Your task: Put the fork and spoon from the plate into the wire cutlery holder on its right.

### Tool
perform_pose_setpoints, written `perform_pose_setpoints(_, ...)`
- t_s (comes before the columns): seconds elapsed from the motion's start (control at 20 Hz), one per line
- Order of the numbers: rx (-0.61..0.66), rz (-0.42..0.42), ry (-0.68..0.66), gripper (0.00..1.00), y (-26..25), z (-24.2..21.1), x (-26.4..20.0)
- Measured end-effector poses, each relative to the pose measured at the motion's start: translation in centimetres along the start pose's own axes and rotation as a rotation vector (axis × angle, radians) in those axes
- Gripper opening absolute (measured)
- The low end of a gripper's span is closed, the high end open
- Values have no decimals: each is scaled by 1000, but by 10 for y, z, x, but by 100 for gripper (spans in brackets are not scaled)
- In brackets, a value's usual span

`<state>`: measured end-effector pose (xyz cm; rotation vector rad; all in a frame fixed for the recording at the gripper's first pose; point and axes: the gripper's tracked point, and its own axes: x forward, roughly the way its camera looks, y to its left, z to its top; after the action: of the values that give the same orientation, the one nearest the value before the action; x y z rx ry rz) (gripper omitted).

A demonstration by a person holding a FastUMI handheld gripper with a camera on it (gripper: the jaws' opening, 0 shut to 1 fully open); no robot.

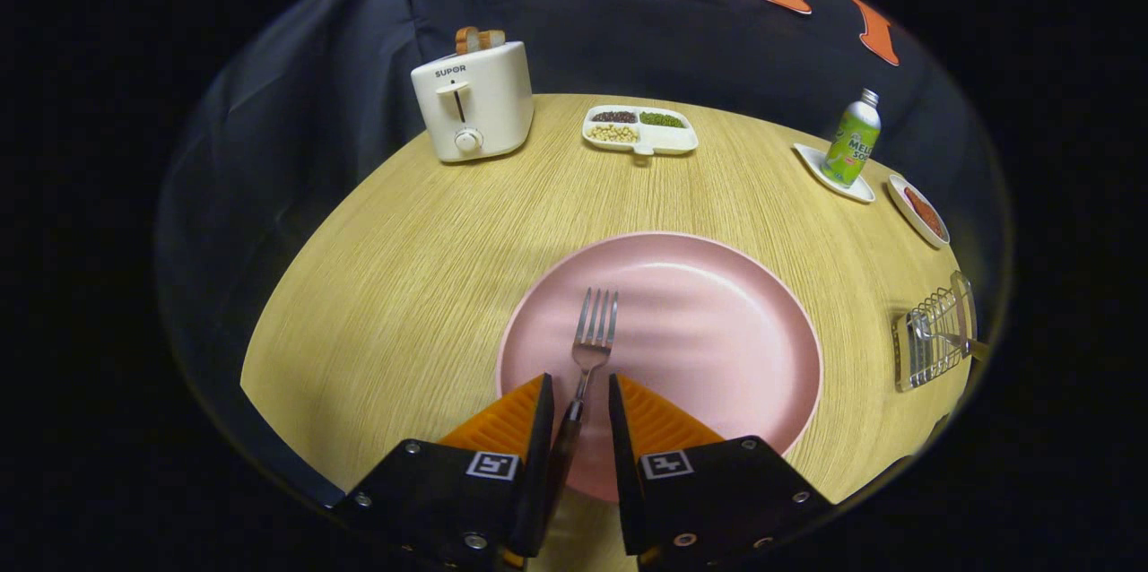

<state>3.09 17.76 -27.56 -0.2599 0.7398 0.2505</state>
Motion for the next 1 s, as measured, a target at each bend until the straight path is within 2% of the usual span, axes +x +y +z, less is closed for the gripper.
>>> perform_pose_setpoints(0.1,-3,0,3,27,2,-1,2)
perform_pose_setpoints(0.25,6,-27,5,5,-9,1,0)
perform_pose_setpoints(0.65,47,15,-21,2,-17,17,-22)
perform_pose_setpoints(1.0,67,24,-49,2,-48,24,-54)
